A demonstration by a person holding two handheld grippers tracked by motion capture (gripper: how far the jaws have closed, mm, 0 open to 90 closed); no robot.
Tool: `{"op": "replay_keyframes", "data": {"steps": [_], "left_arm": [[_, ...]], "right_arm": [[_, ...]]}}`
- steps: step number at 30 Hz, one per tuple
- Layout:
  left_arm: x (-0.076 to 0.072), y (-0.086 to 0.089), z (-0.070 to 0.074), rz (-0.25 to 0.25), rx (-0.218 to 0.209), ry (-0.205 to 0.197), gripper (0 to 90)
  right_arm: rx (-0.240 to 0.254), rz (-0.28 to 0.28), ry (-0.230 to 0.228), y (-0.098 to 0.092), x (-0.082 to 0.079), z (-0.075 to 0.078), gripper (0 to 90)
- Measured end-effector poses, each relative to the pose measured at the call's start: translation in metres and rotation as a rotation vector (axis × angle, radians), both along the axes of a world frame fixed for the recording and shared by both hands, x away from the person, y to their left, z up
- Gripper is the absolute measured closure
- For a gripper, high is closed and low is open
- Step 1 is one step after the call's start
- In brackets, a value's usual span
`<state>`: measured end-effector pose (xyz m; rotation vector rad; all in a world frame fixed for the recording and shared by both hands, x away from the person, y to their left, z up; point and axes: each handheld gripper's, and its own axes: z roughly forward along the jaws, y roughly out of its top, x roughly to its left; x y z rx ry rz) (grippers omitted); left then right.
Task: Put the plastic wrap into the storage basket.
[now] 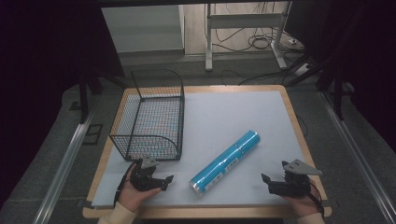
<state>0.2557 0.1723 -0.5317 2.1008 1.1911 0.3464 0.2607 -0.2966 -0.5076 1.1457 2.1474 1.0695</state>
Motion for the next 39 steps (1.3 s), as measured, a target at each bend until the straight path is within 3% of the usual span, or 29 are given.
{"op": "replay_keyframes", "data": {"steps": [15, 25, 39], "left_arm": [[-0.001, 0.001, 0.004, -0.003, -0.004, -0.013, 16.4], [-0.004, -0.002, 0.014, -0.006, -0.018, -0.03, 17.3], [-0.008, -0.014, 0.029, -0.035, -0.023, -0.018, 17.2]], "right_arm": [[-0.005, -0.012, 0.011, 0.0, 0.001, 0.001, 9.6], [-0.009, -0.005, 0.012, 0.0, 0.002, 0.001, 9.6], [-0.018, 0.0, 0.014, 0.001, 0.002, -0.001, 9.6]]}}
